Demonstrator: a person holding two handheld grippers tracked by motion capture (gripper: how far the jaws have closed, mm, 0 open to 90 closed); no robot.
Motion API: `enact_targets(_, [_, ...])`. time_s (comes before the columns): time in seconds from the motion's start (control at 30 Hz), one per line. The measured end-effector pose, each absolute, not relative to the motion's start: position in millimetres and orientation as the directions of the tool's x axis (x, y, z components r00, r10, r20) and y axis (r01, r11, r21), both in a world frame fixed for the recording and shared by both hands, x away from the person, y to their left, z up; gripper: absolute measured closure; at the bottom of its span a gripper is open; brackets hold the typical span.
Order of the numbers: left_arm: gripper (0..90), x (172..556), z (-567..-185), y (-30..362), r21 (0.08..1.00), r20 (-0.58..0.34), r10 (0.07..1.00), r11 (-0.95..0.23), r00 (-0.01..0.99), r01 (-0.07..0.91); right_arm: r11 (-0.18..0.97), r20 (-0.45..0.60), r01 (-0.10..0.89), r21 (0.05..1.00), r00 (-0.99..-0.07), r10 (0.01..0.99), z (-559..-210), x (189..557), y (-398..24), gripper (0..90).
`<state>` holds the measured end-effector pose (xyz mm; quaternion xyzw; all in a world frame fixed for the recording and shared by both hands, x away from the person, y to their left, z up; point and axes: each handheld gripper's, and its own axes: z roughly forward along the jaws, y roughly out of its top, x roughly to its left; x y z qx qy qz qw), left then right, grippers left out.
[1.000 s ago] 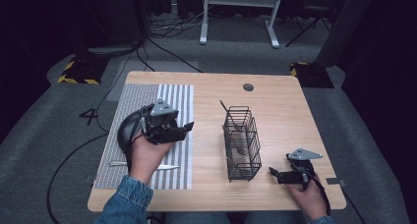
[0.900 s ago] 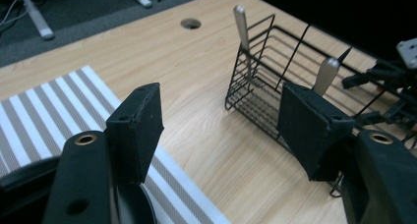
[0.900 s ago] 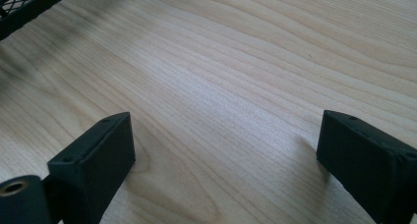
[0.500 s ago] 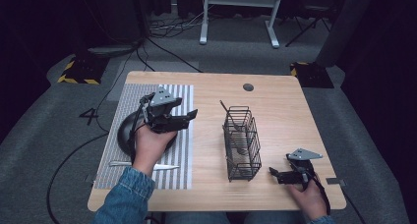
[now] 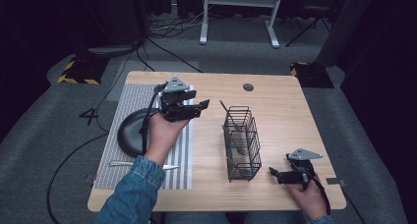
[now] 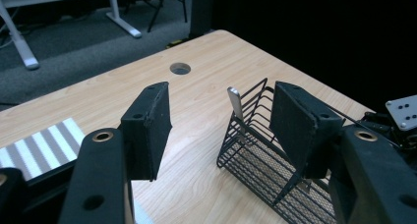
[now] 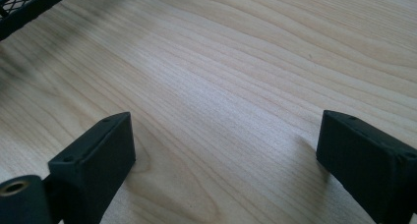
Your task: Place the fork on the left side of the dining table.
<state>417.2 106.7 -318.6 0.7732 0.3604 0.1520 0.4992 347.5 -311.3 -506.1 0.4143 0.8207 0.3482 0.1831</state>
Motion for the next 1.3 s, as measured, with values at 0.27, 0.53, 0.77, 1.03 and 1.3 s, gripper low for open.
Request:
enact_targets(0.27, [44.4,434.7,-325.9,85.1,0.866,-0.139,0.706,-0.253,0.695,0.431,0.415,-0.013,0.552,0.723,-0.590,0.808,-506.1,347.5,-311.3,7.7])
enact_targets(0.53, [50.1,449.2,-333.4,75.5,0.841,-0.238,0.685,-0.209,0.688,0.499,0.416,-0.012,0.549,0.725,-0.594,0.805,-506.0,347.3,-311.4,8.8])
enact_targets(0.77, [54.5,455.4,-343.1,59.2,0.820,-0.206,0.691,-0.264,0.693,0.507,0.418,-0.013,0.546,0.726,-0.597,0.802,-505.9,347.1,-311.6,9.6])
enact_targets(1.03, [63.2,460.1,-353.7,46.4,0.797,-0.179,0.715,-0.298,0.676,0.526,0.420,-0.013,0.540,0.729,-0.603,0.798,-505.8,346.7,-311.6,11.8])
enact_targets(1.3, [74.7,460.5,-356.8,37.9,0.788,-0.182,0.697,-0.319,0.693,0.527,0.417,-0.010,0.539,0.732,-0.604,0.797,-505.9,346.7,-311.7,12.6])
